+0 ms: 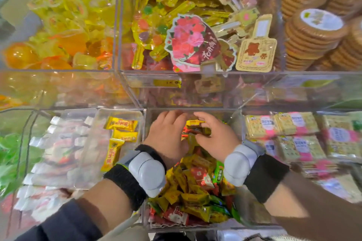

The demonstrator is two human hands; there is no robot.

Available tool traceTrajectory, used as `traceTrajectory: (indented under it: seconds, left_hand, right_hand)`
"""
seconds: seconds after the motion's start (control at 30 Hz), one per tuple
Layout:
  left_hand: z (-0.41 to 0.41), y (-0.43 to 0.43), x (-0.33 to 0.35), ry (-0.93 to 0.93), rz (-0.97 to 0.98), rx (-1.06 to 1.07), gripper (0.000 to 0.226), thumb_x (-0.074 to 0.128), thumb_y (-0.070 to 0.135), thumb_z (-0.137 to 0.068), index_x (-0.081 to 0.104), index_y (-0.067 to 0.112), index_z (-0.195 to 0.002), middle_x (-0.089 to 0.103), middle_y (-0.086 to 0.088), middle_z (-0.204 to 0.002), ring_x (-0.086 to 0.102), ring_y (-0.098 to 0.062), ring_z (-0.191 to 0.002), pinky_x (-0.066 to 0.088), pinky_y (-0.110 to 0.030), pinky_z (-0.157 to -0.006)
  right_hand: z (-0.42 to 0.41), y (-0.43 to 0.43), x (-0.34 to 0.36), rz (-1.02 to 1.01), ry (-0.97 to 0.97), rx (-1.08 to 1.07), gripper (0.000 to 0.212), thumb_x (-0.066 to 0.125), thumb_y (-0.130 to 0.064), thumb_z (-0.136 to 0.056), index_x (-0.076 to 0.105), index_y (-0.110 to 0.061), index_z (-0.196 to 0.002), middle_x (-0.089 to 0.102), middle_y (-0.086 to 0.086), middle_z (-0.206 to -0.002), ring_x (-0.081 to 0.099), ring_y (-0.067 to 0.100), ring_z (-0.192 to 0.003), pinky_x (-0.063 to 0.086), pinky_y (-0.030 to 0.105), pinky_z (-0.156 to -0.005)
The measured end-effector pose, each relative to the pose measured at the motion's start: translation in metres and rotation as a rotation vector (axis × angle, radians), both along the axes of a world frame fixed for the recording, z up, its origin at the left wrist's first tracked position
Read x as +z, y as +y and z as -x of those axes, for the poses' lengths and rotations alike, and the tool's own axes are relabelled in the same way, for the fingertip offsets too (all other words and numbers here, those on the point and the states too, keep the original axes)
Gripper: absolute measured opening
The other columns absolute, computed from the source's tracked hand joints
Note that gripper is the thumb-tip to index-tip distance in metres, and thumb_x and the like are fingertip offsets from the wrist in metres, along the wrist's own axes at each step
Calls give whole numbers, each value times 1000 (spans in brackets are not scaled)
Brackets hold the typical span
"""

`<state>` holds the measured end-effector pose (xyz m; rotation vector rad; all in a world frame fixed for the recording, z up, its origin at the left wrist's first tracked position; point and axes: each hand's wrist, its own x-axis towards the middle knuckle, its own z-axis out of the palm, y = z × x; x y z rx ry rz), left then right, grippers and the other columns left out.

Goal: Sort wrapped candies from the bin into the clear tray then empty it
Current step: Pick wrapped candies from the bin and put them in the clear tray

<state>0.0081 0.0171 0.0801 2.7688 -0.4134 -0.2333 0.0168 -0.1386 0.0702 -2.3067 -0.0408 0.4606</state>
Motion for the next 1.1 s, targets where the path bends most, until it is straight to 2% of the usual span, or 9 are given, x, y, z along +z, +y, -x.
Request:
traceTrajectory:
  seconds: [0.13, 0.23, 0.37, 0.53, 0.67, 0.73, 0.8, 0.9, 1.1]
  left_hand:
    - [-1, -12, -10, 54, -16, -33, 68, 55, 28, -74, 31, 26, -138, 35, -1, -142, 30, -26, -129, 27, -35, -107]
    - [-1, -22, -18, 101, -14, -59, 68, 56, 26, -76, 30, 27, -139, 33, 0, -142, 29, -25, -129, 26, -35, -108]
    - [1, -33, -29, 200, -25, -77, 70, 58, 25, -76, 28, 29, -139, 31, 1, -143, 28, -26, -128, 29, -39, -106]
    - [2, -40, -45, 269, -49, -83, 72, 60, 29, -77, 26, 30, -140, 30, 0, -143, 27, -27, -129, 29, -38, -106]
    - [2, -43, -54, 313, -68, -27, 77, 61, 30, -77, 21, 30, -142, 26, -1, -146, 23, -28, -133, 29, -41, -108]
    - [1, -46, -59, 340, -86, 6, 80, 63, 31, -77, 17, 31, -143, 24, -2, -147, 21, -30, -134, 30, -42, -109]
    - [3, -48, -64, 343, -102, 29, 82, 63, 33, -77, 15, 31, -143, 22, -2, -149, 20, -30, -135, 30, -42, -109]
    - [6, -50, -70, 310, -130, 56, 83, 63, 34, -78, 12, 33, -144, 17, 0, -151, 16, -31, -138, 27, -43, -111]
    - [9, -53, -85, 326, -152, 80, 86, 63, 40, -78, 7, 37, -144, 4, 3, -156, 4, -33, -142, 19, -49, -114]
  right_hand:
    - [1, -14, -7, -21, 39, -49, 61, 59, -13, -80, 40, -28, -136, 52, 0, -135, 51, 14, -123, 44, 36, -100]
    - [5, -24, -13, 20, 68, -74, 61, 57, -15, -81, 38, -30, -137, 51, -2, -137, 50, 13, -123, 43, 32, -100]
    - [9, -35, -22, 141, 73, -115, 61, 57, -20, -80, 39, -38, -135, 53, -10, -135, 51, 11, -122, 38, 17, -87]
    - [12, -40, -29, 191, 94, -122, 61, 56, -21, -80, 37, -37, -136, 51, -6, -138, 55, 18, -117, 41, 23, -87]
    - [14, -39, -37, 236, 111, -94, 63, 55, -25, -82, 32, -39, -138, 48, -7, -139, 58, 17, -109, 28, 18, -70]
    - [14, -38, -42, 241, 143, -64, 66, 54, -25, -82, 27, -37, -141, 40, -5, -145, 58, 19, -104, 35, 21, -74]
    - [16, -37, -49, 255, 138, -35, 69, 55, -22, -80, 25, -35, -142, 32, -6, -150, 48, 18, -122, 41, 27, -89]
    - [17, -34, -56, 325, 115, 14, 74, 57, -24, -78, 22, -35, -143, 21, -9, -154, 25, 15, -140, 31, 30, -107]
    - [16, -31, -66, 365, 152, 41, 78, 58, -25, -77, 20, -32, -144, 16, -6, -155, 16, 22, -142, 19, 32, -115]
